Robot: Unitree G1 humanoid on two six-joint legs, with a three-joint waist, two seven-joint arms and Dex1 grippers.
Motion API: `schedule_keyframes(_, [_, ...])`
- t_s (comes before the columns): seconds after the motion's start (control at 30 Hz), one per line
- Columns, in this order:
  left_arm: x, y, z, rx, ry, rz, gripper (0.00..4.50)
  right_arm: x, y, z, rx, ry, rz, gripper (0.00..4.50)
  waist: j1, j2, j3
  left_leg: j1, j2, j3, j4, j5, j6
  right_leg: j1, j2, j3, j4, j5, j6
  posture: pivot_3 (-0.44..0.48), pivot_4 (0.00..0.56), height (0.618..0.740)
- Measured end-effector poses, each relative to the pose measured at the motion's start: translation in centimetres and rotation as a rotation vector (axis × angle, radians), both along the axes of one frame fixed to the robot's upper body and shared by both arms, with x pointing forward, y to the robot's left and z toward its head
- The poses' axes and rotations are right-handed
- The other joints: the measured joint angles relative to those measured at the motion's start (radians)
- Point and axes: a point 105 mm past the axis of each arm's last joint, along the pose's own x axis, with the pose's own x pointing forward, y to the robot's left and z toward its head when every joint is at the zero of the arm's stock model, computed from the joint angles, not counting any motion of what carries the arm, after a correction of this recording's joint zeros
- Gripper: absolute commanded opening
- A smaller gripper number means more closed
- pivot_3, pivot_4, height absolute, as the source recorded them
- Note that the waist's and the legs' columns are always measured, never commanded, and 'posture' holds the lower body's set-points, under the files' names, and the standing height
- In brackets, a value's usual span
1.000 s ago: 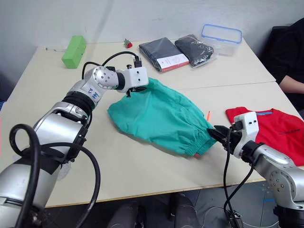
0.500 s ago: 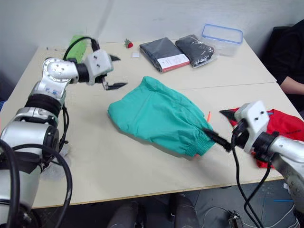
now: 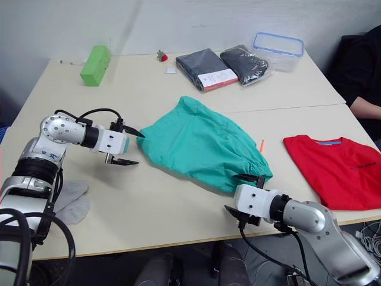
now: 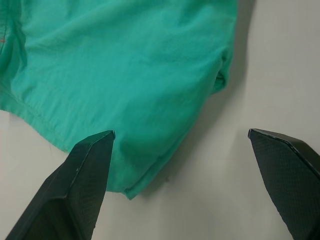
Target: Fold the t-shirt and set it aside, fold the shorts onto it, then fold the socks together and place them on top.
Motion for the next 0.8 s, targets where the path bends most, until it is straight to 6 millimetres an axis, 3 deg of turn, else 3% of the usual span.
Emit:
schedule_keyframes(0.13, [0.7, -1.7, -0.5, 0.015, -0.073, -0.037, 4.49, 1.3, 0.3, 0.1, -0.025, -0.078, -0.008, 4.50, -0.001, 0.000, 0.000, 0.002, 0.000, 0.000, 0.000, 0.000, 0.000, 0.002, 0.000, 0.000, 0.000, 0.000, 0.000, 0.000, 0.150, 0.740])
schedule_keyframes(0.17, [1.0, -1.9, -0.5, 0.023, -0.097, -0.037, 4.50, 1.5, 0.3, 0.0, -0.037, -0.093, -0.007, 4.32, 0.000, 0.000, 0.000, 0.004, 0.000, 0.000, 0.000, 0.000, 0.000, 0.003, 0.000, 0.000, 0.000, 0.000, 0.000, 0.000, 0.150, 0.740])
schedule_keyframes(0.27, [1.6, -2.0, -0.6, 0.025, -0.132, -0.024, 3.90, 1.6, 0.6, -0.3, -0.041, -0.105, -0.002, 3.60, -0.001, -0.001, -0.001, 0.006, 0.000, 0.001, 0.000, 0.000, 0.001, 0.004, 0.000, 0.000, 0.000, 0.000, 0.000, 0.000, 0.150, 0.740])
schedule_keyframes(0.6, [1.9, -1.8, -1.9, 0.042, -0.120, -0.007, 0.71, 2.2, 0.2, -1.4, -0.081, -0.107, 0.002, 0.14, 0.001, -0.001, -0.001, 0.005, -0.001, 0.000, 0.000, 0.000, 0.002, 0.004, -0.007, 0.000, 0.001, 0.000, -0.001, 0.000, 0.150, 0.740])
schedule_keyframes(0.67, [1.8, -1.7, -2.0, 0.040, -0.113, -0.002, 0.14, 2.2, -0.1, -1.4, -0.082, -0.103, -0.001, 0.00, 0.000, -0.001, -0.001, 0.005, -0.001, 0.000, 0.000, 0.000, 0.002, 0.004, -0.007, -0.001, 0.001, 0.000, -0.001, 0.000, 0.150, 0.740])
schedule_keyframes(0.8, [1.2, -1.7, -2.3, 0.006, -0.065, -0.004, 0.04, 2.1, -0.5, -1.3, -0.084, -0.086, 0.022, 0.00, -0.002, -0.001, -0.001, 0.005, -0.001, 0.001, -0.002, 0.000, 0.002, 0.004, -0.007, -0.002, 0.000, 0.000, -0.001, 0.000, 0.150, 0.740])
